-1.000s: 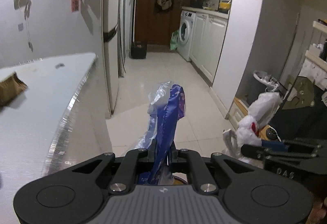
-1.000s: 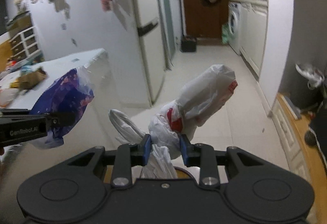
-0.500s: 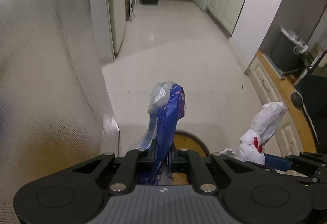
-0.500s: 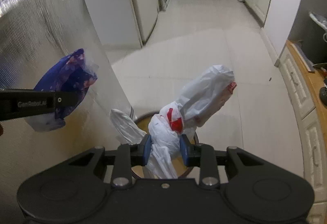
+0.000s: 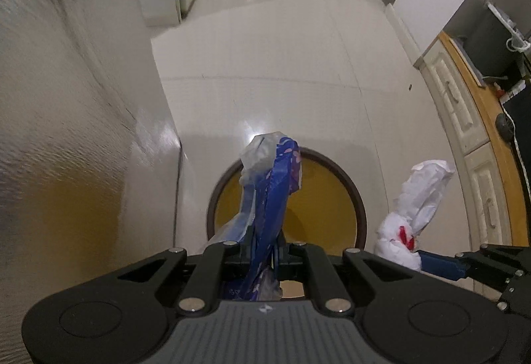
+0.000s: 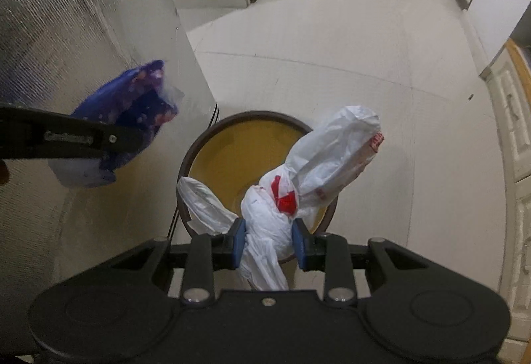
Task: Collect trash
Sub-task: 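Carry the blue wrapper and white bags with both tools over the yellow bucket, then open the left tool over the bucket while the right tool releases the white bags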
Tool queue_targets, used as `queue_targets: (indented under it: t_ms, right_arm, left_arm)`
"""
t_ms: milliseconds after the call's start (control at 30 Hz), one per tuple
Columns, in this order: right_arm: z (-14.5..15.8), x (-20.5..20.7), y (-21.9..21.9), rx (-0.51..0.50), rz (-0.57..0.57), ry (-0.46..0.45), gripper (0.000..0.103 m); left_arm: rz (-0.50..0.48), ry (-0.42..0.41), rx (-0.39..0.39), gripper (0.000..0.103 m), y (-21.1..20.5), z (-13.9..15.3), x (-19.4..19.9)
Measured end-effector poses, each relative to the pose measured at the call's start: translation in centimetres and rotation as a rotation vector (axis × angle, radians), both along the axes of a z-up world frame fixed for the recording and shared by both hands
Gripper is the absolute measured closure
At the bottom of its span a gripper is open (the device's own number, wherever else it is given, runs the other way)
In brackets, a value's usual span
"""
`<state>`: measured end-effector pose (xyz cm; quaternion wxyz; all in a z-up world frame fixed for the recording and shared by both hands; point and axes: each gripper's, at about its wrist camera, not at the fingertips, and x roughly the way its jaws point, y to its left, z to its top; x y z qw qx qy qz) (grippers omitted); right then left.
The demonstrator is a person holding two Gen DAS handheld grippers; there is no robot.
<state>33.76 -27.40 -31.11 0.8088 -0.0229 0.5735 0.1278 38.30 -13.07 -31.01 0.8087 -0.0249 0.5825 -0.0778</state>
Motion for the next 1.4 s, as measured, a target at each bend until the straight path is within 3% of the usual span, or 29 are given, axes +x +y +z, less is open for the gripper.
queue_targets:
  t_ms: [267, 400, 433, 500, 600, 1000, 1067, 1167, 1400]
  right_arm:
    - [-2.1, 1.2, -0.6, -0.007, 0.009, 0.043, 0.072]
    - [-2.5, 2.2, -0.8, -0.014, 0.002, 0.048, 0.072]
    - [-2.4, 2.4, -0.9, -0.015, 0.002, 0.048, 0.072]
    - [-2.6, 2.8, -0.5, -0.016, 0.003, 0.046, 0.072]
    - [-2.9, 3.2, -0.1, -0.014, 0.007, 0.047, 0.072]
    - [-3.9, 3.0, -0.2, -0.01, 0.03, 0.024, 0.07]
    - [-3.5, 3.0, -0.5, -0.008, 0.017, -0.003, 0.063]
    - [-3.4, 3.0, -0.7, -0.029, -0.014, -0.021, 0.036]
    - [-4.1, 2.7, -2.2, -0.035, -0.058, 0.041, 0.011]
  left_arm:
    - [0.003, 0.084, -0.059, 0.093, -0.2, -3.5, 1.6]
    - [0.01, 0.077, -0.076, 0.089, -0.2, -4.3, 2.3]
    - [0.011, 0.073, -0.075, 0.086, -0.1, -4.3, 2.5]
    - [0.024, 0.075, -0.07, 0.065, -0.1, -4.6, 3.1]
    - [0.027, 0.084, -0.045, 0.047, 0.1, -5.0, 3.4]
    - [0.044, 0.135, 0.047, 0.027, 2.1, -6.4, 3.5]
    - [0.047, 0.136, 0.054, 0.022, 2.2, -6.4, 3.5]
    - [0.047, 0.139, 0.069, 0.016, 2.4, -6.6, 3.5]
    - [0.035, 0.152, 0.091, 0.005, 2.4, -6.9, 3.4]
